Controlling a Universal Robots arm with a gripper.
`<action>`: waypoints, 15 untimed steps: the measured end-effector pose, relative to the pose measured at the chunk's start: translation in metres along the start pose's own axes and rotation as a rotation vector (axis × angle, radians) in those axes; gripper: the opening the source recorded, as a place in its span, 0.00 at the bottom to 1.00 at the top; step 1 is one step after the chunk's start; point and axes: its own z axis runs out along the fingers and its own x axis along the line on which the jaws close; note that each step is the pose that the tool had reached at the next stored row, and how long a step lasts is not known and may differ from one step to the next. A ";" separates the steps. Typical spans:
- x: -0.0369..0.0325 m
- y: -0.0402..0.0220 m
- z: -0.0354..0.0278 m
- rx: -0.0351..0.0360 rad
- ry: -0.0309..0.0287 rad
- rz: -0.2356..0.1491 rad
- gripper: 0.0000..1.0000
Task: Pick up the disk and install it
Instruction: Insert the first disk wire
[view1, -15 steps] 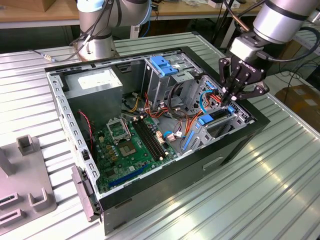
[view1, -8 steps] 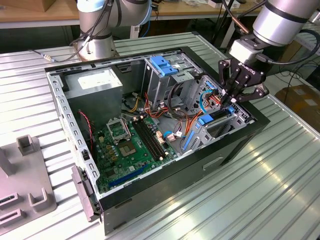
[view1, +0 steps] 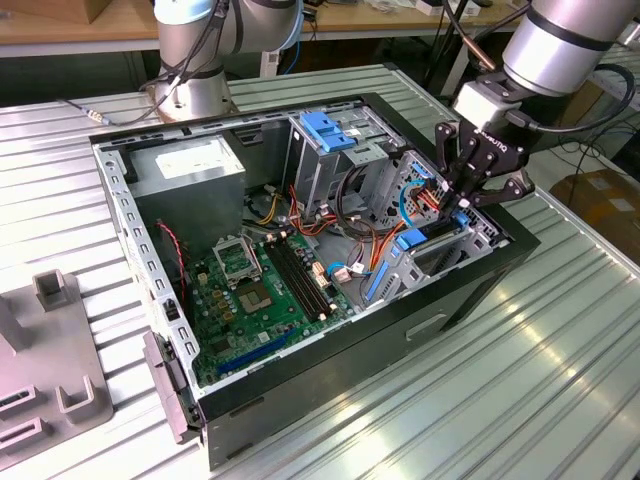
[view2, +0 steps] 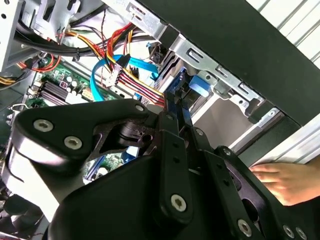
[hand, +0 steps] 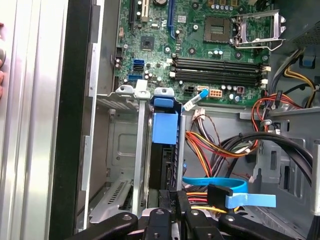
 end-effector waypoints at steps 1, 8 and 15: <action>0.0005 0.0001 0.0001 0.0002 0.0001 0.000 0.17; 0.0010 0.0007 0.0013 0.0139 -0.0015 0.004 0.17; 0.0022 0.0037 0.0024 0.0140 -0.0016 0.024 0.17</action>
